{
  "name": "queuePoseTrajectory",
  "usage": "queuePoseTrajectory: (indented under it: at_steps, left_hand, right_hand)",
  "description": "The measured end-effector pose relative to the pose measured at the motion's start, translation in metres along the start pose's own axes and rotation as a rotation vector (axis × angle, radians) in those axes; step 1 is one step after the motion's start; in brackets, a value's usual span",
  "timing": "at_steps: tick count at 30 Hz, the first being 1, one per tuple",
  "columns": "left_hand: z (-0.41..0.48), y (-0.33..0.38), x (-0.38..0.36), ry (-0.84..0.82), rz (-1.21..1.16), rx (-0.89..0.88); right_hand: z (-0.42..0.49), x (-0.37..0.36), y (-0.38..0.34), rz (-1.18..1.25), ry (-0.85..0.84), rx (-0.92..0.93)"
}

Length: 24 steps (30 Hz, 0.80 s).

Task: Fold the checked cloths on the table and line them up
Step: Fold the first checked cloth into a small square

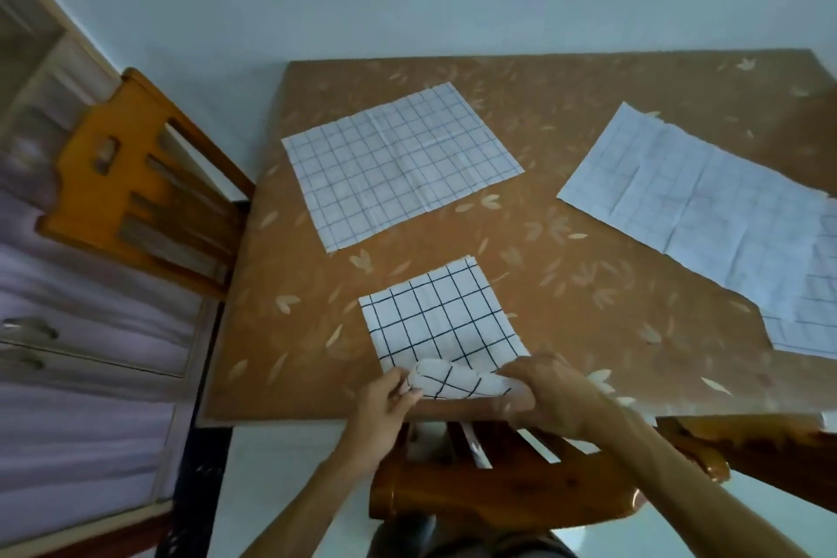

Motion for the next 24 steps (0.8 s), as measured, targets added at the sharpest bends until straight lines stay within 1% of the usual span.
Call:
queuePoseTrajectory:
  at_steps: [4,7,8,17,21,24]
  left_hand:
    - [-0.017,-0.029,0.024,0.039,-0.134,0.121]
    - [-0.025,-0.034,0.036,0.059,-0.192,0.150]
    - [-0.026,-0.037,0.039,0.067,-0.201,0.167]
    - [-0.011,-0.050,0.049,0.101,-0.353,0.302]
    - [0.011,-0.057,0.053,0.131,-0.321,0.342]
    - [0.023,-0.058,0.057,0.168,-0.323,0.365]
  right_hand:
    - [-0.003,0.003,0.017,0.100,-0.025,-0.159]
    - [-0.005,0.004,0.012,0.326,-0.024,-0.144]
    - [-0.006,0.003,0.009,0.360,-0.017,-0.140]
    - [0.033,-0.022,0.041,0.537,0.059,-0.219]
    - [0.059,-0.031,0.059,0.542,0.102,-0.301]
    - [0.073,-0.028,0.073,0.531,0.184,-0.367]
Point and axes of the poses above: each hand's wrist, its own z-axis towards the middle knuckle, its own x-axis out of the back of the hand, y = z × x, the point moved 10 cm from there along z, towards the middle knuckle, and after that the axes turned 7 degrees about z, right-handed, at the moved point
